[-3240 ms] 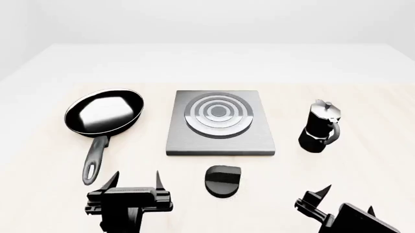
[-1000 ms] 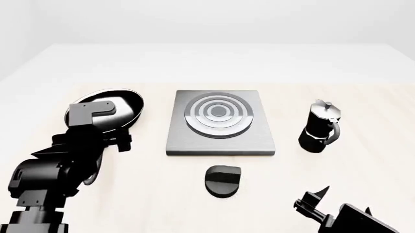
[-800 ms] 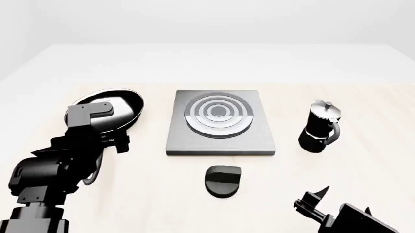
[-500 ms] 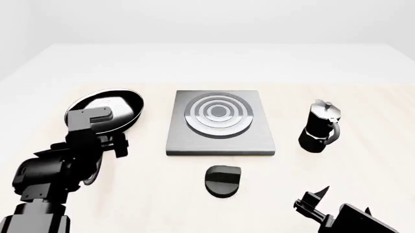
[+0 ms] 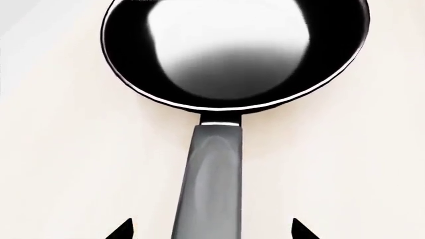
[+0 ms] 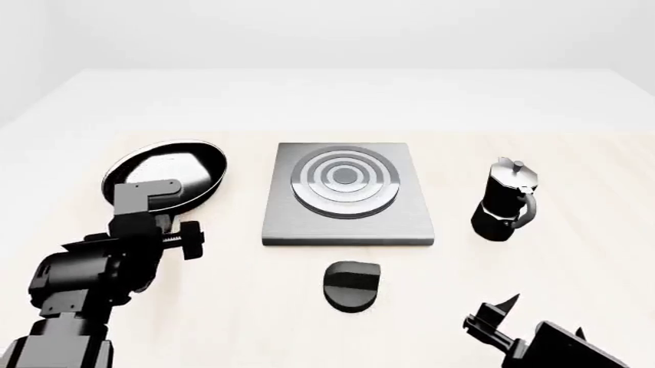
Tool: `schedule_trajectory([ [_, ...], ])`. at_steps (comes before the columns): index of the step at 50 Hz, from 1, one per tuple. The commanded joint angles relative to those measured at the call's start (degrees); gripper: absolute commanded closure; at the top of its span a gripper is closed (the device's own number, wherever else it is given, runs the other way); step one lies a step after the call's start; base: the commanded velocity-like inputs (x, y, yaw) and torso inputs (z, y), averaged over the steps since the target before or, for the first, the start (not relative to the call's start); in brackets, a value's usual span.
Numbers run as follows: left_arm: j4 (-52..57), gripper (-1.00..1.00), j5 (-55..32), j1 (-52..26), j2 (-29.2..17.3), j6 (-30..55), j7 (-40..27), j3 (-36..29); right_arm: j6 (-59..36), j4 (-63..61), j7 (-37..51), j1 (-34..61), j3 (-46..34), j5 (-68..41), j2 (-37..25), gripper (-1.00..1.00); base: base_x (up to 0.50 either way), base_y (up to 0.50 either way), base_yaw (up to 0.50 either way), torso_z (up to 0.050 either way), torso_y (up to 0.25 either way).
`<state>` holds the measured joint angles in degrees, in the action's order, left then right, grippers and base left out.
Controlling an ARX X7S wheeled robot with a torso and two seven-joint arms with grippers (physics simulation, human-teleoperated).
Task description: Turn on the stove and put the frying pan on it.
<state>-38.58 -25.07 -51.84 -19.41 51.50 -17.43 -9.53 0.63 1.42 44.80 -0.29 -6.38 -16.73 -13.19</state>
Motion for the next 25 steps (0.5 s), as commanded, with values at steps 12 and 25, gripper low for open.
schedule_trajectory([
  [12, -2.76, -1.0, 0.78, 0.02, 0.22, -1.21, 1.17, -1.56, 0.12, 0.17, 0.26, 0.12, -0.33, -0.34, -0.3, -1.0, 0.0, 0.0, 0.0, 0.0, 0.0],
  [25, -3.95, -1.0, 0.95, 0.1, 0.46, -1.83, 1.36, -1.88, 0.16, 0.08, 0.49, 0.09, -0.55, -0.47, -0.44, -1.0, 0.0, 0.0, 0.0, 0.0, 0.0],
])
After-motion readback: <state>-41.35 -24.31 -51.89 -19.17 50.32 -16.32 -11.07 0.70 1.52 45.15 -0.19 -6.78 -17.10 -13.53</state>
